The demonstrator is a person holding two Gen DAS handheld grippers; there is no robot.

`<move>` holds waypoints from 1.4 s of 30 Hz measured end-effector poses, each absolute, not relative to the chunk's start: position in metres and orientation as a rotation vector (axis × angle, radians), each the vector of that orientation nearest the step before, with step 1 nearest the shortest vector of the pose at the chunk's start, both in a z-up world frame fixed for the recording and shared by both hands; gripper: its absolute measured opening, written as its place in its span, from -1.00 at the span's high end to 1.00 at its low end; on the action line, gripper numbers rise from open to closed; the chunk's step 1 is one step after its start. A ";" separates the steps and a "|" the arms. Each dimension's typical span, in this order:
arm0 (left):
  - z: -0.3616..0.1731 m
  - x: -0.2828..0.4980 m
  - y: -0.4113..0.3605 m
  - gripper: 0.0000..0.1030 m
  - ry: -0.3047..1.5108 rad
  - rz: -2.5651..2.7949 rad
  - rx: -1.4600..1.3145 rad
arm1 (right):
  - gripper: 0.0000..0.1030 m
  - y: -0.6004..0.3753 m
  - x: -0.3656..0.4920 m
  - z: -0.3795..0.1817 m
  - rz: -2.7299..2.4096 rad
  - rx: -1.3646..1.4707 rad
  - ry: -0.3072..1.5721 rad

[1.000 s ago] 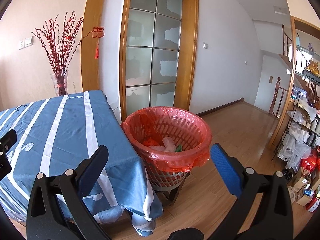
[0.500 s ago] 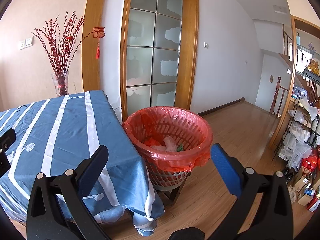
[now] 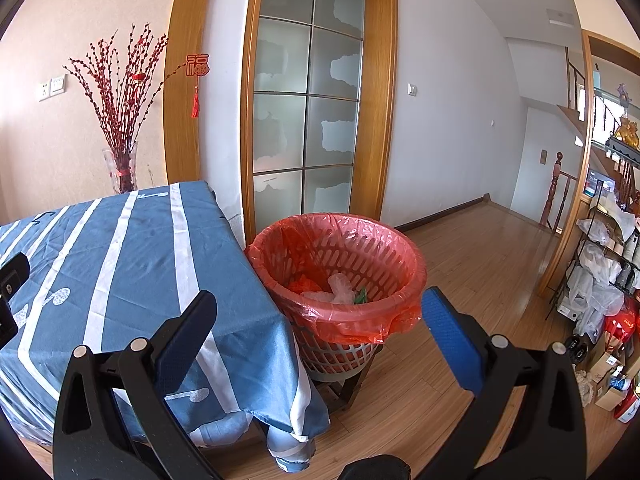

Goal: Collect trash

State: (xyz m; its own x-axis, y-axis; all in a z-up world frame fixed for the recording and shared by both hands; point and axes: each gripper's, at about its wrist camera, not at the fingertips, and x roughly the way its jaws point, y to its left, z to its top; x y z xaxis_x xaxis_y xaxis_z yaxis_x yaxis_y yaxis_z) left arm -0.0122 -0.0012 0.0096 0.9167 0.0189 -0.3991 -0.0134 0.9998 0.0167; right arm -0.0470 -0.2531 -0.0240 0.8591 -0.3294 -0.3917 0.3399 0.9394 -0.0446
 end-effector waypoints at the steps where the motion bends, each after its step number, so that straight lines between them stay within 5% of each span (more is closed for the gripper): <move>1: 0.010 -0.013 -0.001 -0.92 0.411 0.016 0.011 | -0.97 -0.253 -0.047 -0.024 -0.351 0.026 0.407; 42: 0.003 -0.005 -0.002 -0.92 0.446 -0.003 -0.001 | -0.97 -0.256 -0.043 -0.029 -0.353 0.036 0.422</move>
